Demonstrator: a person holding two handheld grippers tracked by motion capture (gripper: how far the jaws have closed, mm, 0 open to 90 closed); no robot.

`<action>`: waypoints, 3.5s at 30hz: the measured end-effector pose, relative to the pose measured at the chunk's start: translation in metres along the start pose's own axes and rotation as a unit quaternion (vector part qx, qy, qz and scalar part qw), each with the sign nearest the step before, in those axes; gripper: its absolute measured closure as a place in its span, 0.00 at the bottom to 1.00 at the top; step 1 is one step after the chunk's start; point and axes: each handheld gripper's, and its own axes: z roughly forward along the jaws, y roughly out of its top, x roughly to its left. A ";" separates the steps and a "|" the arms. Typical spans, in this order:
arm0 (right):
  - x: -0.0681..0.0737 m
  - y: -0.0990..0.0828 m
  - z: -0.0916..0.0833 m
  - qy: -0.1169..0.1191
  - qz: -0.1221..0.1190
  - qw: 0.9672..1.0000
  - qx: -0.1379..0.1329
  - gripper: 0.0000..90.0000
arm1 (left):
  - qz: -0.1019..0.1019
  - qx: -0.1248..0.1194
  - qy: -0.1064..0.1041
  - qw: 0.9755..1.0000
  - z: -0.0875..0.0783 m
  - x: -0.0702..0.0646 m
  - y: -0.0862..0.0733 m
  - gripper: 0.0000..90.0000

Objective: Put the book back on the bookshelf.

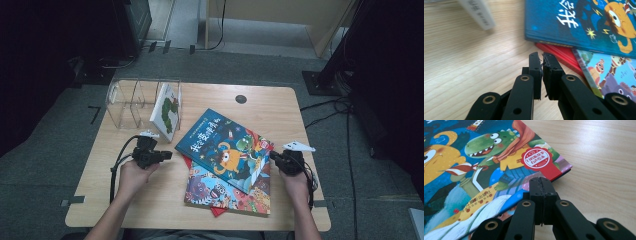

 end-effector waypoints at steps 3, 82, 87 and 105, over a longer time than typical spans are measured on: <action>-0.001 0.002 0.003 0.001 -0.003 1.000 -0.003 1.00 | -0.006 -0.001 0.004 1.000 0.000 0.004 0.000 0.95; 0.001 0.005 0.004 0.046 0.006 0.999 0.014 1.00 | -0.022 0.040 -0.036 0.998 0.019 -0.018 0.012 0.54; 0.001 0.005 0.005 0.047 0.008 0.999 0.013 1.00 | -0.020 0.047 -0.041 0.998 0.026 -0.015 0.018 0.50; 0.001 0.005 0.005 0.045 0.004 0.999 0.012 1.00 | -0.031 0.071 -0.050 0.996 0.053 -0.019 0.038 0.39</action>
